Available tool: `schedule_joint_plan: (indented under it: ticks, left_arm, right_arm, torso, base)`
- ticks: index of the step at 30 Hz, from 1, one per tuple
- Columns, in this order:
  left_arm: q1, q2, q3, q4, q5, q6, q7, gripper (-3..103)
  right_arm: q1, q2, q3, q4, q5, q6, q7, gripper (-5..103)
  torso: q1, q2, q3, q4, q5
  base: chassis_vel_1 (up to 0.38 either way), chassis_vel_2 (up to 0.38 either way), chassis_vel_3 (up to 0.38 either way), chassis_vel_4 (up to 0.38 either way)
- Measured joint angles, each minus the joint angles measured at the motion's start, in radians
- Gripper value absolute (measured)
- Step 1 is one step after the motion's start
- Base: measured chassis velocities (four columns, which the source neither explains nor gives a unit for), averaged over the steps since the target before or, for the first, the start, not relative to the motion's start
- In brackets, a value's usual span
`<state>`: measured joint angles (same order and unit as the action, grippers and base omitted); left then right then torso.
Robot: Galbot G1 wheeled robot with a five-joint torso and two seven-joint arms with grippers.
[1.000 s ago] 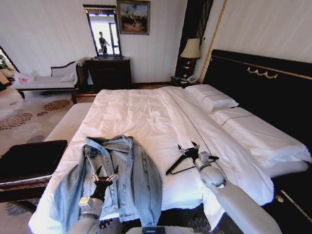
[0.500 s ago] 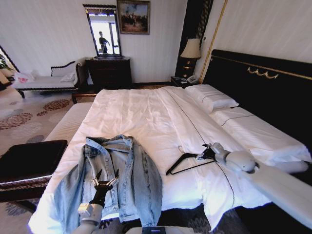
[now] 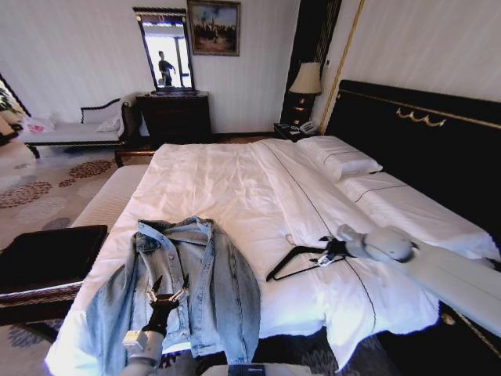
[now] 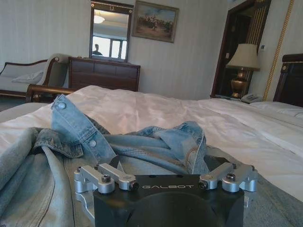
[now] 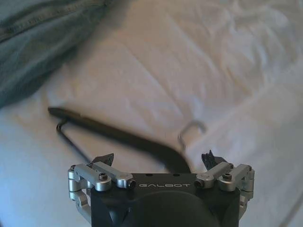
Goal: Pick up the clothes from the bed and hang them on the clothes hanger.
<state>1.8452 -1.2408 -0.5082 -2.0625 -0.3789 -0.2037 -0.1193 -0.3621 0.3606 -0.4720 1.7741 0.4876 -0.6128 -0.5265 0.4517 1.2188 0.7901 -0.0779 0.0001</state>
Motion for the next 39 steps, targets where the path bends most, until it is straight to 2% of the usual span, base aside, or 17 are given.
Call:
schedule_joint_plan:
  ticks: [1,2,3,5,6,7,9,14,20,24,39]
  left_arm:
    - [0.0,-0.003,-0.001,0.0,0.001,0.0,0.0,100]
    - [0.0,-0.003,-0.001,0.0,0.001,0.0,0.0,100]
    - [0.0,-0.005,-0.002,-0.001,0.001,0.0,0.0,100]
    - [-0.001,-0.009,-0.005,-0.002,0.002,0.0,0.0,100]
    - [-0.001,-0.009,-0.005,-0.002,0.002,0.0,0.0,100]
    - [-0.003,-0.011,-0.006,-0.003,0.001,0.0,0.0,100]
    - [-0.008,-0.015,-0.006,0.001,0.001,0.0,-0.001,100]
    - [-0.016,-0.028,-0.003,0.008,0.005,0.001,-0.001,100]
    - [-0.015,-0.037,-0.003,0.011,0.005,0.001,-0.001,100]
    - [-0.008,-0.045,-0.004,0.009,0.004,0.001,-0.001,100]
    - [0.004,-0.052,-0.018,-0.001,-0.006,-0.002,-0.002,100]
  right_arm:
    - [0.075,0.018,-0.077,-0.017,-0.001,0.002,-0.003,100]
    - [0.075,0.018,-0.077,-0.017,-0.001,0.002,-0.003,100]
    - [0.132,0.036,-0.141,-0.033,-0.004,0.005,-0.005,100]
    - [0.189,0.057,-0.212,-0.057,-0.01,0.009,-0.012,100]
    - [0.189,0.057,-0.212,-0.057,-0.01,0.009,-0.012,100]
    - [0.229,0.074,-0.261,-0.078,-0.012,0.013,-0.018,100]
    - [0.285,0.096,-0.342,-0.114,-0.011,0.023,-0.033,100]
    - [0.347,0.131,-0.454,-0.203,-0.033,0.065,-0.079,100]
    - [0.378,0.175,-0.509,-0.263,-0.055,0.08,-0.087,100]
    - [0.409,0.239,-0.548,-0.361,-0.093,0.1,-0.097,100]
    - [0.394,0.301,-0.566,-0.489,-0.1,0.104,-0.098,100]
  torso:
    - [0.0,0.0,0.0,0.0006,-0.0003]
    - [0.0,0.0,0.0,0.0006,-0.0003]
    - [0.0,0.0,0.0,0.0008,-0.0003]
    - [0.0,0.0,0.0,0.0002,-0.0003]
    - [0.0,0.0,0.0,0.0002,-0.0003]
    - [0.0,0.0,0.0,-0.0005,-0.0002]
    - [0.0,0.0,0.0,-0.0002,-0.0003]
    - [0.0,0.0,0.0,-0.0005,-0.0003]
    - [0.0,0.0,0.0,-0.0003,-0.0001]
    - [0.0,0.0,0.0,0.0001,-0.0002]
    - [0.0,0.0,0.0,-0.0003,-0.0002]
  base:
    - [0.0,0.0,0.0,0.0]
    - [0.0,0.0,0.0,0.0]
    - [0.0,0.0,0.0,0.0]
    - [0.0,0.0,0.0,0.0]
    - [0.0,0.0,0.0,0.0]
    - [0.0,0.0,0.0,0.0]
    - [0.0,0.0,0.0,0.0]
    - [0.0,0.0,0.0,0.0]
    - [0.0,0.0,0.0,0.0]
    - [0.0,0.0,0.0,0.0]
    - [0.0,0.0,0.0,0.0]
